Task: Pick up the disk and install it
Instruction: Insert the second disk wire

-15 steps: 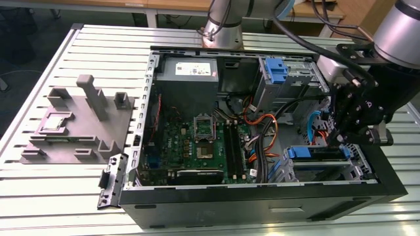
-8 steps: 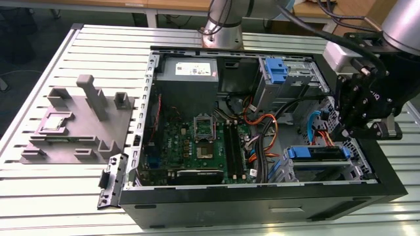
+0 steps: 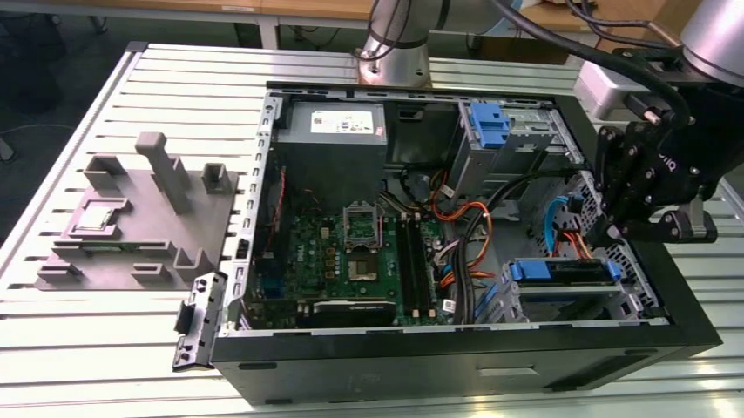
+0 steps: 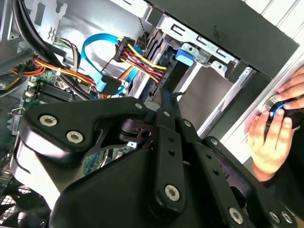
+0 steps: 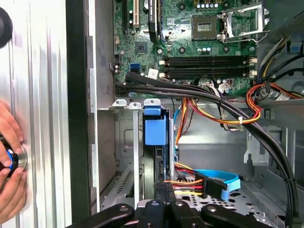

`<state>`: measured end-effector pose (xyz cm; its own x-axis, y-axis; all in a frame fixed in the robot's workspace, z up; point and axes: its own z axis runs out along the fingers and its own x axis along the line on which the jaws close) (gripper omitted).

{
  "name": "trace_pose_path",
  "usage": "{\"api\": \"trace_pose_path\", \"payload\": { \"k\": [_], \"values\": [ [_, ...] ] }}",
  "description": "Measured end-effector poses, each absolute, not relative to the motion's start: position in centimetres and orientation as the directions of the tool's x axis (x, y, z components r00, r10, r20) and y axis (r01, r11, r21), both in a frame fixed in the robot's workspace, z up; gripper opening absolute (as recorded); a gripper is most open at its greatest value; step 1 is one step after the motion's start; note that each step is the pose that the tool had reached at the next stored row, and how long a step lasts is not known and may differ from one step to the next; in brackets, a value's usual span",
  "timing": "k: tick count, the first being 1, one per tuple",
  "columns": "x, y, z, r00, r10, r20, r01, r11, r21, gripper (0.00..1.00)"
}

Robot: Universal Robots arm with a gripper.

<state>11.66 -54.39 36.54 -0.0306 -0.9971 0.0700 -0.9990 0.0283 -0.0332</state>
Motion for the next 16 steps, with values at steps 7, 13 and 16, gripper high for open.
{"api": "trace_pose_path", "payload": {
  "k": [7,13,16],
  "values": [
    [11.3,-54.1,36.6,-0.030,-0.997,0.070,-0.999,0.028,-0.032,0.10],
    [11.3,-52.9,37.0,-0.030,-0.997,0.070,-0.999,0.028,-0.031,0.10],
    [11.3,-52.4,37.4,-0.030,-0.997,0.072,-0.999,0.028,-0.029,0.10]
  ]
}}
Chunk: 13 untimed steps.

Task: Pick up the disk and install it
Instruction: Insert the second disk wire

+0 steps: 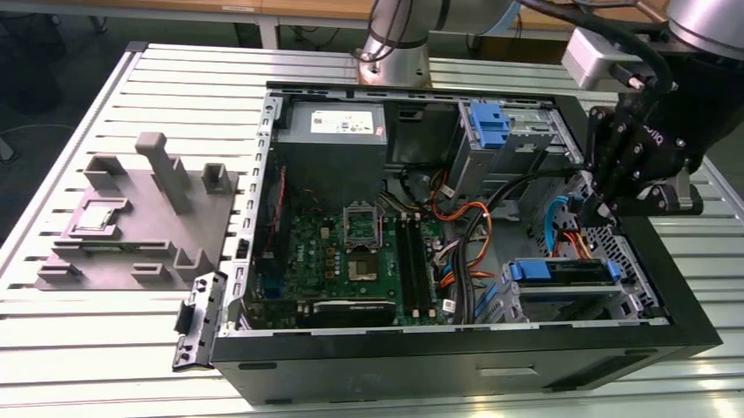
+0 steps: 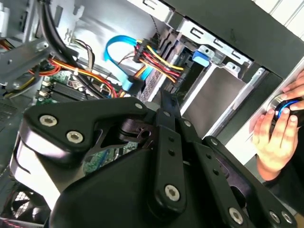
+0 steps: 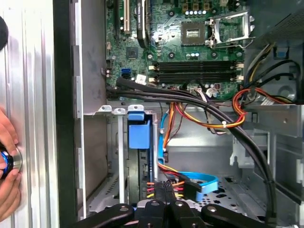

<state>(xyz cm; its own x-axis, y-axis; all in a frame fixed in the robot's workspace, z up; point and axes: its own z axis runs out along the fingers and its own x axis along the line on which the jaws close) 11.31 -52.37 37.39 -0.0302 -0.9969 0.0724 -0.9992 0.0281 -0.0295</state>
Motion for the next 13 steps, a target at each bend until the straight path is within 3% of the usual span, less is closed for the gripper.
{"api": "trace_pose_path", "payload": {
  "k": [13],
  "values": [
    [11.4,-50.8,37.6,-0.028,-0.997,0.077,-1.000,0.028,0.002,0.10]
  ]
}}
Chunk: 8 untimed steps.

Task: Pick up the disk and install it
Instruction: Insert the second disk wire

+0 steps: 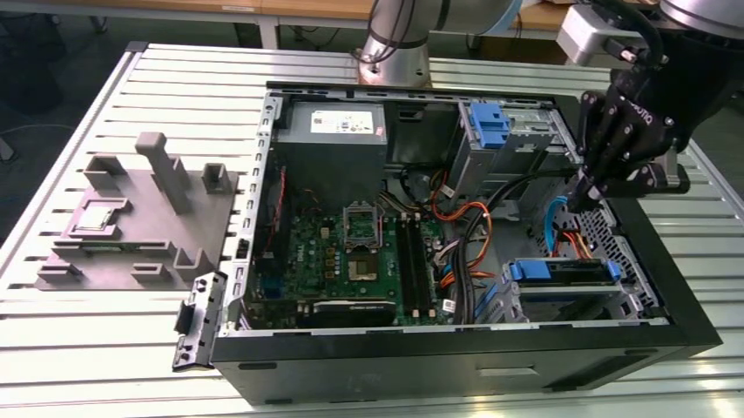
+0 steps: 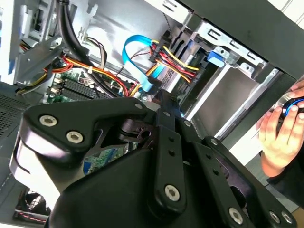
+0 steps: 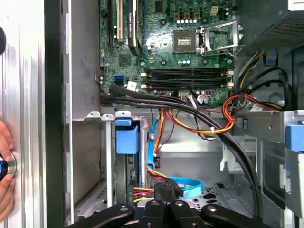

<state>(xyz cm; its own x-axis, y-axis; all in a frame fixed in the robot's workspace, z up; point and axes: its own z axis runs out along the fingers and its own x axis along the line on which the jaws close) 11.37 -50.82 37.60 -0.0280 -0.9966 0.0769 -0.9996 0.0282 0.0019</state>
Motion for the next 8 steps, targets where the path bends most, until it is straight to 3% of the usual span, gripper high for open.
{"api": "trace_pose_path", "payload": {
  "k": [8],
  "values": [
    [11.4,-49.4,38.0,-0.028,-0.994,0.104,-1.000,0.029,0.001,0.10]
  ]
}}
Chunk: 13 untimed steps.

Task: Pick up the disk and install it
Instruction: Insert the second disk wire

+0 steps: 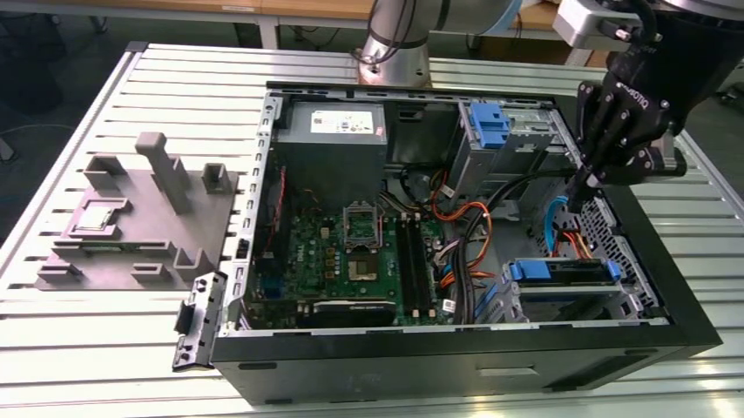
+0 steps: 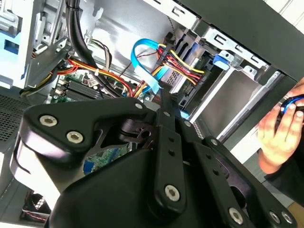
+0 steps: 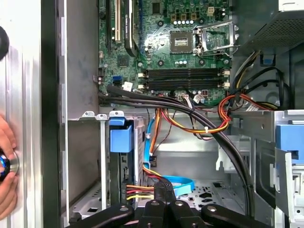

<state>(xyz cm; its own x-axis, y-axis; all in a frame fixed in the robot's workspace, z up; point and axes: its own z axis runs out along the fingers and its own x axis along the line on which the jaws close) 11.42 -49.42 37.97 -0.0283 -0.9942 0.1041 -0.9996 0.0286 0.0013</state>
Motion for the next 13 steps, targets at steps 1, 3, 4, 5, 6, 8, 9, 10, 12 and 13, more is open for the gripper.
{"api": "trace_pose_path", "payload": {
  "k": [1,3,4,5,6,8,9,10,12,13],
  "values": [
    [11.4,-49.3,38.0,-0.029,-0.994,0.110,-1.000,0.029,0.001,0.10],
    [11.5,-49.1,38.0,-0.031,-0.992,0.119,-1.000,0.031,0.002,0.10],
    [11.6,-49.1,38.0,-0.032,-0.992,0.123,-0.999,0.033,0.003,0.10],
    [11.6,-49.0,38.0,-0.033,-0.991,0.127,-0.999,0.034,0.006,0.10],
    [11.6,-49.0,38.0,-0.034,-0.991,0.131,-0.999,0.036,0.009,0.10],
    [11.7,-48.6,37.9,-0.034,-0.990,0.133,-0.999,0.037,0.018,0.10],
    [11.7,-48.4,37.7,-0.034,-0.990,0.133,-0.999,0.037,0.019,0.10],
    [11.7,-48.2,37.6,-0.035,-0.990,0.133,-0.999,0.038,0.020,0.10],
    [11.7,-48.0,37.3,-0.036,-0.990,0.134,-0.999,0.040,0.021,0.10],
    [11.8,-47.9,37.2,-0.037,-0.990,0.140,-0.999,0.040,0.021,0.10]
  ]
}}
